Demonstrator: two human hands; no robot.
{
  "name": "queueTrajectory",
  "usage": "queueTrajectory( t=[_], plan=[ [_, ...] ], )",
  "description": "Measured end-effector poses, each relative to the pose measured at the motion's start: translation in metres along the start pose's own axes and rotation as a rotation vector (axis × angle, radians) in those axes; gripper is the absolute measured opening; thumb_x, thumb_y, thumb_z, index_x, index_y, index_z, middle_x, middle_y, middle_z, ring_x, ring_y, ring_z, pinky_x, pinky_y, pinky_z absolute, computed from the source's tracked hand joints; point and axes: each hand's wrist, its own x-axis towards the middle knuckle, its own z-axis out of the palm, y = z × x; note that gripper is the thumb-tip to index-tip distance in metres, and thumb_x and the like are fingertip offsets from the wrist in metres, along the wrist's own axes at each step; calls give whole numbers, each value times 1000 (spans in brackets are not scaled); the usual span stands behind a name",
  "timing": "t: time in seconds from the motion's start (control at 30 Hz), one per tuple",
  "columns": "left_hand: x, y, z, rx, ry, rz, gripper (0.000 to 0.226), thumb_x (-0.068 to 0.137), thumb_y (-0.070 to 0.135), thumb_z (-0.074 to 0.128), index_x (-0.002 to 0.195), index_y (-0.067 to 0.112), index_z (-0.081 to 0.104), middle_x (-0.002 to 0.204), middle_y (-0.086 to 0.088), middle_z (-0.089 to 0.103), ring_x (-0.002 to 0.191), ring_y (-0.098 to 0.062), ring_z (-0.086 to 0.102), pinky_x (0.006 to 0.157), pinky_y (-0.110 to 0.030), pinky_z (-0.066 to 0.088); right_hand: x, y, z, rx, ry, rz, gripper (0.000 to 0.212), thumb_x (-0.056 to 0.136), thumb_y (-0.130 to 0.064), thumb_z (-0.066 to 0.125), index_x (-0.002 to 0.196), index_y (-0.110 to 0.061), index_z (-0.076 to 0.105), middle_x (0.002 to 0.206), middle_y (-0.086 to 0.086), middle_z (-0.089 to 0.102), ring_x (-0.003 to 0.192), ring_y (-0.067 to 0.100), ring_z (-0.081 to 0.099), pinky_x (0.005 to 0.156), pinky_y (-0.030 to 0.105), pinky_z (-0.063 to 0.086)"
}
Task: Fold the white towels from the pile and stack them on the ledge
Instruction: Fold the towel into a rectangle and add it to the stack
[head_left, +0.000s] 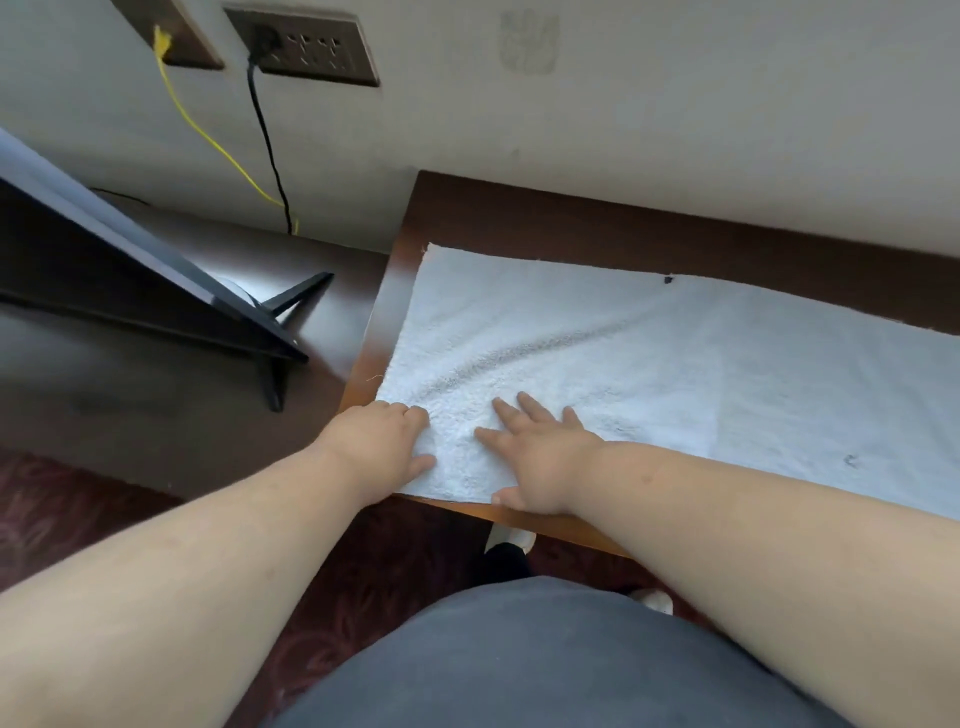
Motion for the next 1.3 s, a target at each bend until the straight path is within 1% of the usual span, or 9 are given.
queueTrajectory(
  t=[0.1,0.17,0.27,0.43,0.6,0.83,1.0,1.2,1.3],
  plan=[
    [13,-4,-12,-18,127,-32,46,97,55,37,128,23,52,122,1,52,116,-22,48,88,-36,44,-5,6,-3,43,68,-5,82,92,-60,52,158,-37,9,167,-1,-12,152,24,-16,120,60,5],
    [33,0,-28,-129,190,-4,48,100,47,40,141,23,44,143,-3,42,132,-25,38,103,-40,40,-10,14,-2,56,130,45,79,93,-61,50,157,-39,9,166,-1,-13,152,25,-17,120,60,5],
    [77,12,-56,-214,81,0,61,103,45,37,156,25,17,165,-3,6,150,-23,7,119,-41,17,-14,21,3,12,70,117,85,92,-64,50,156,-42,-1,164,0,-22,150,30,-22,118,66,6],
    [132,11,-73,-127,-70,-121,75,99,60,28,155,31,-12,162,-3,-23,150,-27,-17,121,-46,5,-8,12,12,-68,7,157,98,89,-65,53,154,-39,-16,158,4,-37,146,36,-30,112,72,3],
    [151,-10,-86,-9,-78,-144,82,95,68,26,154,29,-18,161,-4,-26,150,-29,-17,120,-49,6,-8,8,16,-75,13,165,100,91,-65,51,154,-35,-20,156,8,-40,144,38,-34,112,73,0],
    [167,-26,-106,74,-96,-107,83,95,69,24,154,28,-18,162,-5,-23,150,-28,-13,122,-49,5,-17,25,9,56,52,46,87,93,-61,51,157,-38,-3,163,-3,-24,149,23,-26,120,60,-2],
    [153,-18,-88,-17,179,-54,73,98,60,23,156,28,-7,165,-8,-9,151,-29,-2,120,-48,12,-16,32,3,30,111,73,82,95,-59,47,157,-39,-4,165,-2,-19,151,23,-19,122,54,-1],
    [114,19,-38,-222,260,-223,68,99,57,13,156,27,-10,165,-7,-12,151,-27,-11,121,-48,-1,51,56,-87,-11,330,73,62,102,-44,39,157,-35,13,167,0,1,154,24,-3,122,49,7],
    [89,46,-16,-330,299,-319,70,96,58,7,155,26,-12,164,-7,-15,150,-27,-14,119,-49,-7,95,63,-133,-105,306,54,60,104,-36,37,158,-34,9,168,-1,-1,154,25,-4,123,48,10]
  ],
)
